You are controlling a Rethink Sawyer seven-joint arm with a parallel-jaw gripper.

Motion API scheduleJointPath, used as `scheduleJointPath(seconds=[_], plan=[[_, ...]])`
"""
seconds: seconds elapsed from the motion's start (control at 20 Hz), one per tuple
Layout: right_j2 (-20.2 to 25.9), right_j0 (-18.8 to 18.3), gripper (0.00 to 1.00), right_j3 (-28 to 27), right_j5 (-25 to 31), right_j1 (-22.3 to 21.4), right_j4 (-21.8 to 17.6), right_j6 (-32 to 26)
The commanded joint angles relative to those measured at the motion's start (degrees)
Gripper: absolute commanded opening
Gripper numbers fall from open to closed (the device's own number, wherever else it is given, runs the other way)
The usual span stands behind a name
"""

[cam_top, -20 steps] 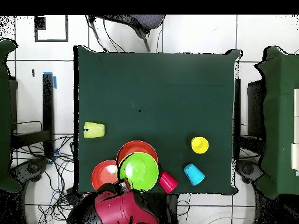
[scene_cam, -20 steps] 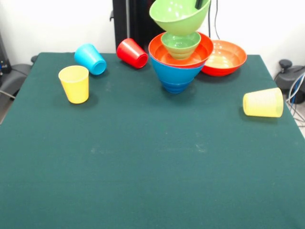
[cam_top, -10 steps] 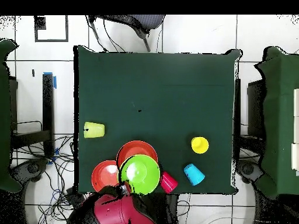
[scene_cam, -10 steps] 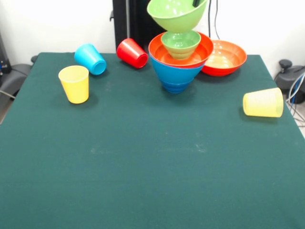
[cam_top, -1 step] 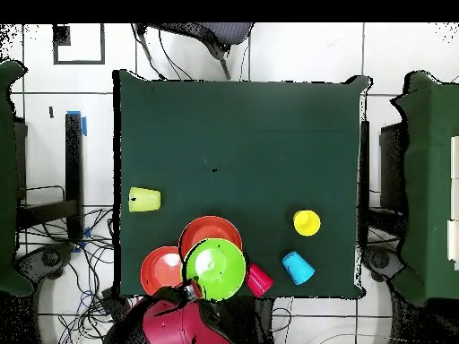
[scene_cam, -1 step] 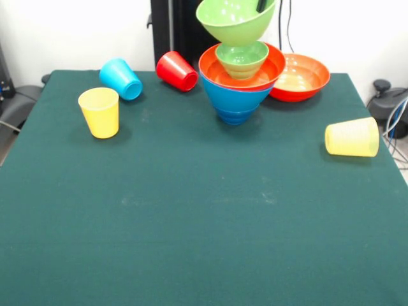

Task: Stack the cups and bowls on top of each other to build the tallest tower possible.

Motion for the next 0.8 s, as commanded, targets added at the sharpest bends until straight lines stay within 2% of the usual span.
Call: scheduleJointPath(seconds=[0.05,0.45,0.8], plan=[[-2.6,2.9,0.0,-4.3,-5.6,4.8,-2.7,11.3],[-4.3,4.3,0.0,-4.5,-7.5,5.1,-1.0,10.9],[-4.6,4.1,0.0,-4.5,-6.3,5.9,-1.5,8.7]])
